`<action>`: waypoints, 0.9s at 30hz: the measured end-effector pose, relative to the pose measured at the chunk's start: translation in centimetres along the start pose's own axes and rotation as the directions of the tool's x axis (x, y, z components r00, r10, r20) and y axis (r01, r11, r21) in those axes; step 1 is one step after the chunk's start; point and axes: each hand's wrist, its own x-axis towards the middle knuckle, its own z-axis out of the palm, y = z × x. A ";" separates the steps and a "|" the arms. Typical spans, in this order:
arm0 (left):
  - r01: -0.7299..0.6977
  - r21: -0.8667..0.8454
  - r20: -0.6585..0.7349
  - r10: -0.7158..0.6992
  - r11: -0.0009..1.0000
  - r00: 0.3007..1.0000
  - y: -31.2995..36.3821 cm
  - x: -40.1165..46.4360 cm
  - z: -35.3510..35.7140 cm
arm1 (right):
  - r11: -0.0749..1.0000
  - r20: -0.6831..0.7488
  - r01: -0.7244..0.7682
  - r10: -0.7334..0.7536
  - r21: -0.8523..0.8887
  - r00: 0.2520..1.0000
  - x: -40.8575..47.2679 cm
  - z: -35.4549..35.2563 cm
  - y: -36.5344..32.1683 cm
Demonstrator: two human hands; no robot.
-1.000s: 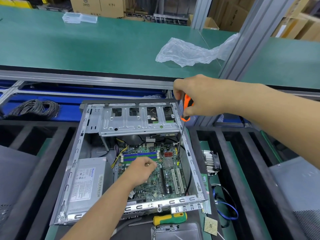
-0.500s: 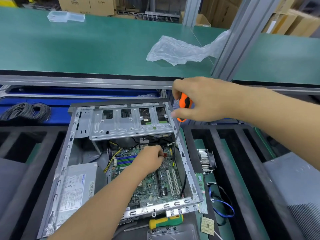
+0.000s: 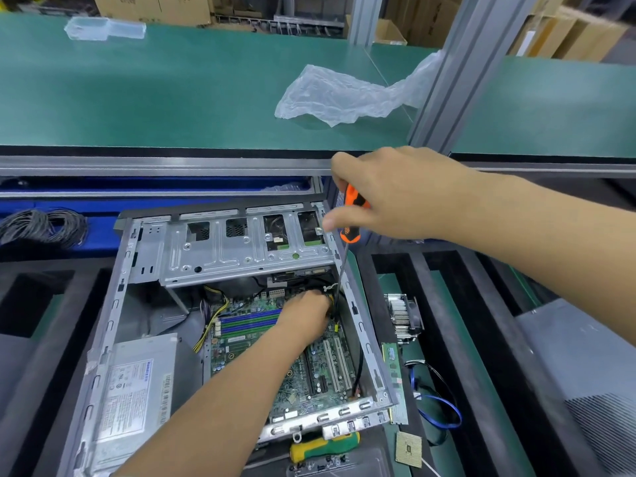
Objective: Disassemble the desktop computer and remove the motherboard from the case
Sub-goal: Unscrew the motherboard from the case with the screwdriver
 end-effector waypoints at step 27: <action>0.175 -0.318 0.091 -0.154 0.932 0.984 -4.4 -1.7 0.4 | 0.953 0.075 -0.122 0.105 0.278 0.992 0.2 -0.8 0.2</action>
